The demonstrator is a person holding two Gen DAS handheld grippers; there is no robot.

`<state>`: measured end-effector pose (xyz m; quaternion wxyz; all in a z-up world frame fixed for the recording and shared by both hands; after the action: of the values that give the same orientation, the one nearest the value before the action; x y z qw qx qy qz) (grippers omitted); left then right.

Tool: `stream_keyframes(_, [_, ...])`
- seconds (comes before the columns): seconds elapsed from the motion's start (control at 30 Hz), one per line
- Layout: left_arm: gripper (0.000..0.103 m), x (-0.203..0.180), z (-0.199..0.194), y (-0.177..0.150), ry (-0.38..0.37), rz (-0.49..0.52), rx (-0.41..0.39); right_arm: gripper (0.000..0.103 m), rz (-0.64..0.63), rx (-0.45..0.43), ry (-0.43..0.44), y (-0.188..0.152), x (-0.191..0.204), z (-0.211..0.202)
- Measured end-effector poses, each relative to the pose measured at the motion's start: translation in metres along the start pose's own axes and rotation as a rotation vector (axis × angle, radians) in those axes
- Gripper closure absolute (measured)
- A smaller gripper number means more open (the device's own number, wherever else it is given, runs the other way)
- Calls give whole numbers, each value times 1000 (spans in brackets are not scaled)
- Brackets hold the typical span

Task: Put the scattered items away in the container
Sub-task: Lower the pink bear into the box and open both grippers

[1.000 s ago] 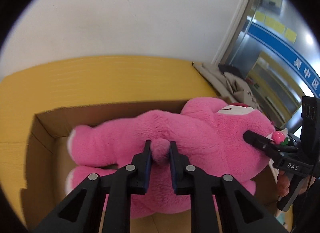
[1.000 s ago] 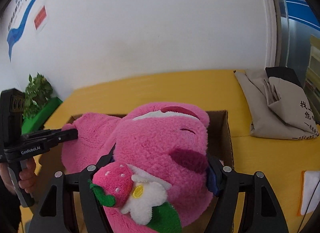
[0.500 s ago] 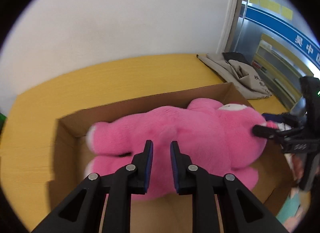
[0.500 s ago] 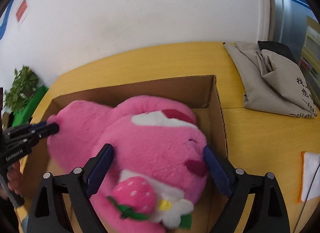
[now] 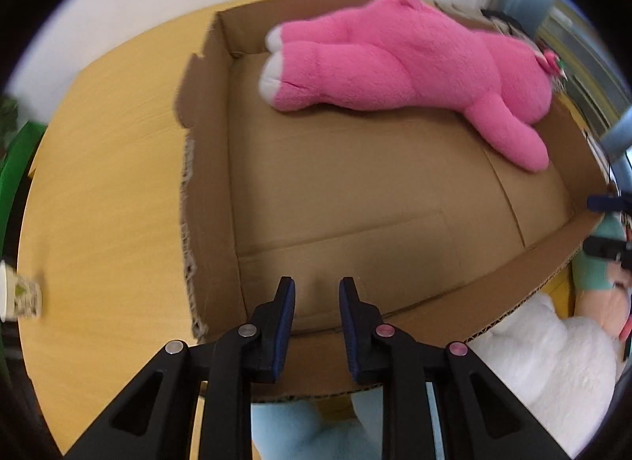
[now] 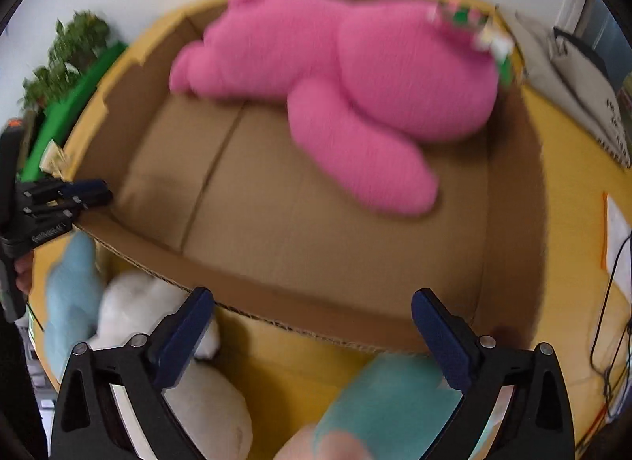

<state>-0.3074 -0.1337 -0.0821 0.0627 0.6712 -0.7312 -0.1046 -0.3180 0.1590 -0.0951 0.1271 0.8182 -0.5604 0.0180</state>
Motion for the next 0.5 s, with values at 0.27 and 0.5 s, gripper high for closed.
stream_keyframes(0.27, [79,1,-17,-39,7,-8,-40,1,-20,-76,-41,-43,10,-6])
stream_keyframes(0.5, [36,-20,-117,-72,3,-60,-377,0,44,-346,-114,-66,16,-72])
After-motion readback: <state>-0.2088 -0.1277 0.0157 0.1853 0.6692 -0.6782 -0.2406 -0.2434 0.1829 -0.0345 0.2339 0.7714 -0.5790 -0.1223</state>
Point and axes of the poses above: each gripper's, at about its wrist camera, not at the fingertips, and z roughly the way its jaws point, x to its left, y to its top, the point moved 6 cm from there along z, roughly the way its jaws point, and after that the axes turned 7 degrees about x, right-handed, at the moved point
